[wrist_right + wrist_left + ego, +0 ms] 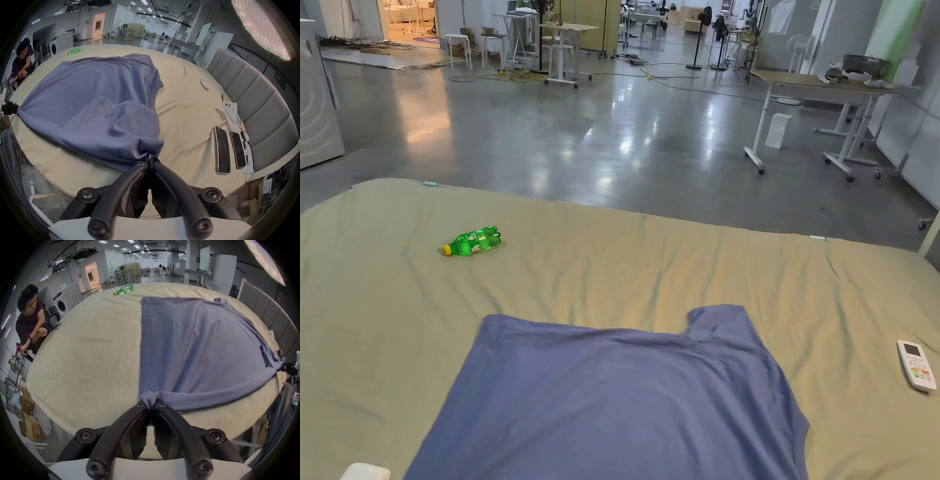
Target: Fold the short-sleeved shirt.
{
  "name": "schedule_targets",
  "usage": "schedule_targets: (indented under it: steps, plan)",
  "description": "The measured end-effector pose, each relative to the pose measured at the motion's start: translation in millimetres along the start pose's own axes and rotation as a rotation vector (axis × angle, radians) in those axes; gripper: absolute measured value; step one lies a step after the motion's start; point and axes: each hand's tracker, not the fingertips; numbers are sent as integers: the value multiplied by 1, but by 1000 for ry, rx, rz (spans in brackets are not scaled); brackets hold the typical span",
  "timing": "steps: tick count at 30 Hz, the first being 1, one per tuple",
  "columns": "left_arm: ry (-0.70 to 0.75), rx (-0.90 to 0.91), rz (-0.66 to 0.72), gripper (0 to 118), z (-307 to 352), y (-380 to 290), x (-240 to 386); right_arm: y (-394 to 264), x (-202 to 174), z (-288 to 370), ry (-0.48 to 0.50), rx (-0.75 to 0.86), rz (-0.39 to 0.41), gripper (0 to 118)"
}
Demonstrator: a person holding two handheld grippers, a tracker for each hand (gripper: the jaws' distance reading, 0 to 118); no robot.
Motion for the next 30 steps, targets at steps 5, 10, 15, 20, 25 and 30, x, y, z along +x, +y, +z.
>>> schedule_targets:
  steps: [5,10,15,20,25,30]
  plan:
    - [16,-25,-25,12,-4,0,9,-6,-3,-20,-7,-46,11,4]
    - [12,-54,-17,34,23,6,14,1,0,-7,-40,-35,20,31]
    - [-45,149,104,61,63,25,9,27,6,29,-51,195,-85,72]
    - [-78,372,122,62,86,53,28,53,-3,36,-32,443,-146,85]
    - [-52,509,122,60,93,79,53,84,-20,54,-32,620,-240,74]
    - [21,656,98,18,105,90,81,100,-38,59,-86,756,-234,20]
